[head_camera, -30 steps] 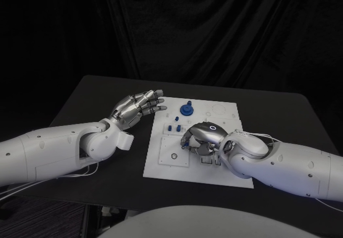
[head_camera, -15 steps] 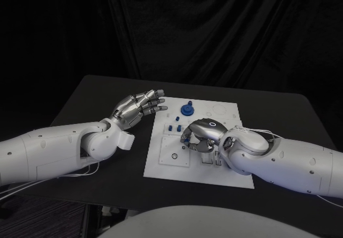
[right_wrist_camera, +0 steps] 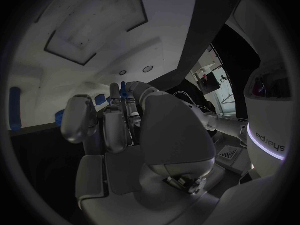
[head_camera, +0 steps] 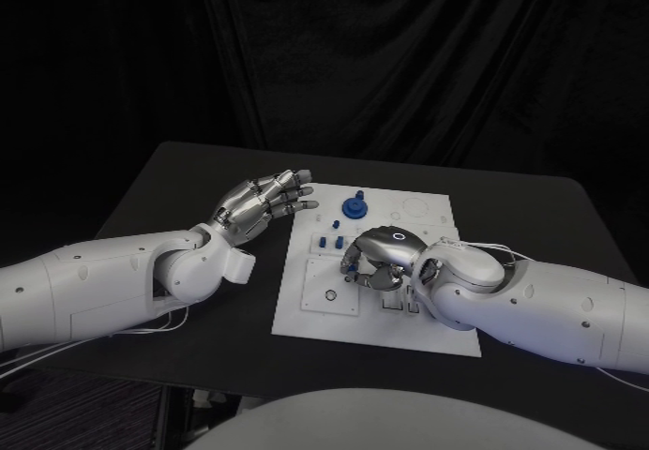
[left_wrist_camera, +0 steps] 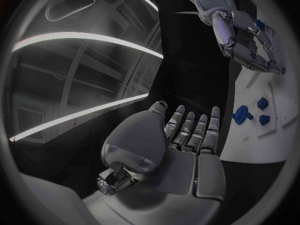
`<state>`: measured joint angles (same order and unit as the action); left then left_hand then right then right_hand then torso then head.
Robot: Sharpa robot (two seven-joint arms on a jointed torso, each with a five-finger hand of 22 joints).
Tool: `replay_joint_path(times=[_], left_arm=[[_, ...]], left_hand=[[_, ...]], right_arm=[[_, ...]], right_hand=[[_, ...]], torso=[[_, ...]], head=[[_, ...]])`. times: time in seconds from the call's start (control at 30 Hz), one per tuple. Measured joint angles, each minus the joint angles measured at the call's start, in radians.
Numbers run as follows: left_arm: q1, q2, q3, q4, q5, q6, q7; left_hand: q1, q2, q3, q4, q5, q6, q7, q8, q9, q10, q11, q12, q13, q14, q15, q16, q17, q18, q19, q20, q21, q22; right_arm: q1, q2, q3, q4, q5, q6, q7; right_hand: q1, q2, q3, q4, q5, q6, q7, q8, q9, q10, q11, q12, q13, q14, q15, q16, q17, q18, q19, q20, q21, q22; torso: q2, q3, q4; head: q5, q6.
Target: Assemble the parts on the task board
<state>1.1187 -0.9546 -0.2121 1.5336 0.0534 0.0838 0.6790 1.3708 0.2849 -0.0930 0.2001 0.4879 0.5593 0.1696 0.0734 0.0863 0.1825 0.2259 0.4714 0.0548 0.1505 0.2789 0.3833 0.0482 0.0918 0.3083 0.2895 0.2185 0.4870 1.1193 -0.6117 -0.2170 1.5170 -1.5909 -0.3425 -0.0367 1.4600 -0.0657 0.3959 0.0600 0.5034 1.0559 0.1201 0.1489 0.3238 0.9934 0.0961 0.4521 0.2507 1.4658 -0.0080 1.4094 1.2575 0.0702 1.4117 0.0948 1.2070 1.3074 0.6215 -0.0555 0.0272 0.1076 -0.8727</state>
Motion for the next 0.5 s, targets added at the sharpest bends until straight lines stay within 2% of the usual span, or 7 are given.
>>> replay_joint_path(times=[0.1, 0.23, 0.4, 0.5], left_arm=[[0.000, 0.000, 0.000, 0.000, 0.000, 0.000, 0.000], [0.000, 0.000, 0.000, 0.000, 0.000, 0.000, 0.000], [0.000, 0.001, 0.000, 0.000, 0.000, 0.000, 0.000], [-0.001, 0.002, 0.000, 0.000, 0.000, 0.001, 0.000]], left_hand=[[0.000, 0.000, 0.000, 0.000, 0.000, 0.000, 0.000, 0.000, 0.000, 0.000, 0.000, 0.000, 0.000, 0.000, 0.000, 0.000, 0.000, 0.000, 0.000, 0.000, 0.000, 0.000], [0.000, 0.000, 0.000, 0.000, 0.000, 0.000, 0.000, 0.000, 0.000, 0.000, 0.000, 0.000, 0.000, 0.000, 0.000, 0.000, 0.000, 0.000, 0.000, 0.000, 0.000, 0.000], [0.000, 0.000, 0.000, 0.000, 0.000, 0.000, 0.000, 0.000, 0.000, 0.000, 0.000, 0.000, 0.000, 0.000, 0.000, 0.007, 0.000, 0.000, 0.000, 0.000, 0.000, 0.000], [0.000, 0.000, 0.000, 0.000, 0.000, 0.000, 0.000, 0.000, 0.000, 0.000, 0.000, 0.000, 0.000, 0.000, 0.000, 0.007, 0.000, 0.000, 0.000, 0.000, 0.000, 0.000]], right_arm=[[0.000, 0.000, 0.000, -0.001, 0.000, 0.006, 0.000], [0.000, 0.002, 0.000, -0.001, -0.001, 0.017, -0.002], [0.000, 0.006, 0.000, -0.001, -0.012, 0.035, -0.011], [0.000, 0.008, 0.000, -0.001, -0.021, 0.047, -0.018]], right_hand=[[0.006, -0.006, 0.005, -0.005, -0.003, -0.004, 0.004, -0.006, -0.003, 0.000, 0.000, 0.000, 0.000, 0.000, 0.000, -0.003, -0.005, 0.000, -0.003, -0.003, -0.005, 0.000], [0.019, -0.019, 0.003, -0.026, -0.042, -0.007, 0.007, -0.012, -0.007, 0.000, 0.000, -0.002, 0.004, 0.000, 0.000, -0.007, -0.013, 0.000, -0.006, -0.001, -0.015, 0.000], [0.027, -0.027, -0.003, -0.034, -0.083, -0.013, 0.012, -0.018, -0.012, -0.004, -0.004, -0.003, 0.007, 0.000, 0.000, -0.015, -0.024, 0.000, -0.015, 0.000, -0.030, 0.000], [0.027, -0.027, -0.005, -0.037, -0.090, -0.013, 0.013, -0.018, -0.013, -0.004, -0.004, -0.003, 0.008, 0.000, 0.000, -0.015, -0.027, 0.000, -0.017, 0.002, -0.031, 0.000]], torso=[[0.000, 0.0000, 0.0000], [0.000, 0.0000, -0.0004], [0.000, 0.0000, -0.0005], [0.000, 0.0000, -0.0005]], head=[[0.000, 0.000], [0.001, 0.000], [0.002, 0.000], [0.002, 0.000]])
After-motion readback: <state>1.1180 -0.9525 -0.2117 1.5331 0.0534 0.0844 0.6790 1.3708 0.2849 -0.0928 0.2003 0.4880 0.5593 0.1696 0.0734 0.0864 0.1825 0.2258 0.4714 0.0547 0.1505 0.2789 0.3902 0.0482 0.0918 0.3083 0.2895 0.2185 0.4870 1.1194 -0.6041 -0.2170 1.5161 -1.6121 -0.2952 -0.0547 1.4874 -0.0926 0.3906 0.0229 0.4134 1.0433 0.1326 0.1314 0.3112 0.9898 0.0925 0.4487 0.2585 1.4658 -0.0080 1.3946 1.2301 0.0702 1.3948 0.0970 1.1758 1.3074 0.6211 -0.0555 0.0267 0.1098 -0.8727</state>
